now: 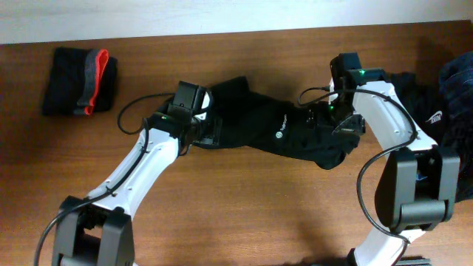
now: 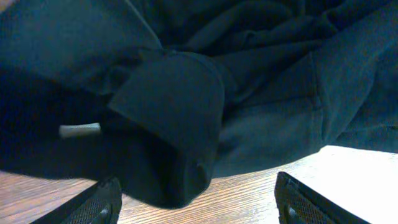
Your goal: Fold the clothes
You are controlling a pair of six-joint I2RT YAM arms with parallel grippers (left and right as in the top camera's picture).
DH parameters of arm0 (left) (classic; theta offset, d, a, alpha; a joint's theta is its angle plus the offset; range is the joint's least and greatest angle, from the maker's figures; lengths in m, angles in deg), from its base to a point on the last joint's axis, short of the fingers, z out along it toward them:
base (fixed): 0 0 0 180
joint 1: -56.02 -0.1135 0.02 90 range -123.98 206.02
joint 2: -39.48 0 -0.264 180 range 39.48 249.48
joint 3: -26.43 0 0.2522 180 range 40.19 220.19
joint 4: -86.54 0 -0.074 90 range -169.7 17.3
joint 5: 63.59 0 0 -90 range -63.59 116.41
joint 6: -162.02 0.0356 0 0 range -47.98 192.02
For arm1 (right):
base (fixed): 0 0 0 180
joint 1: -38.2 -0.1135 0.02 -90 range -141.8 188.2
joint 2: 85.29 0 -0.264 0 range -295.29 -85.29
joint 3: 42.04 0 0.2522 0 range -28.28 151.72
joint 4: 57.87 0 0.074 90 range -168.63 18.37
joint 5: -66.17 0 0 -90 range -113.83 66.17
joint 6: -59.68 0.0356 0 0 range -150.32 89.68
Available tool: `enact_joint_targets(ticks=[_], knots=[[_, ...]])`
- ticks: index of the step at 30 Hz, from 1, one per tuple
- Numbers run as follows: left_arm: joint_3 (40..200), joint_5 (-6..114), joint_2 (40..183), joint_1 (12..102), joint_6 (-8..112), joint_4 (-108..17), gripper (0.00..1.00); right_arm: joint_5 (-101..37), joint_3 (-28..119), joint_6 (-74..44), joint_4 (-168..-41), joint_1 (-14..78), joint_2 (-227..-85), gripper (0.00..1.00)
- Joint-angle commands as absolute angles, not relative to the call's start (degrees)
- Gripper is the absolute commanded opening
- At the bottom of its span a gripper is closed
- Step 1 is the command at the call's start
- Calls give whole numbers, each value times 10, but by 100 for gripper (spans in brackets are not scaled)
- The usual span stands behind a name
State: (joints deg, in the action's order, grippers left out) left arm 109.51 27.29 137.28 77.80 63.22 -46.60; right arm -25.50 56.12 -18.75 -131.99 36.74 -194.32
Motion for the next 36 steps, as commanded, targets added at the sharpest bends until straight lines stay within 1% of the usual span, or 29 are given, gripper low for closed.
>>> enact_joint_targets(ticks=[1, 7, 15, 32, 33, 34, 35, 36], knots=[[1099, 299, 1380, 777, 641, -473, 79, -263, 554, -193, -1313, 371, -1947, 100], [1099, 301, 1380, 777, 641, -480, 79, -269, 537, -189, -1302, 371, -1947, 99], [1099, 307, 1380, 777, 641, -493, 78, -269, 477, -188, -1247, 371, -1947, 98], [1099, 306, 1438, 780, 641, -534, 79, -264, 476, -196, -1247, 371, -1947, 100], [1099, 305, 1438, 780, 641, -538, 77, -261, 476, -196, -1247, 371, -1947, 100], [1099, 305, 1438, 780, 641, -543, 66, -261, 476, -196, -1246, 371, -1947, 100], [1099, 305, 1438, 780, 641, -548, 50, -260, 476, -196, -1245, 371, -1947, 100], [1099, 305, 1439, 780, 641, -552, 40, -259, 476, -196, -1244, 371, -1947, 100]])
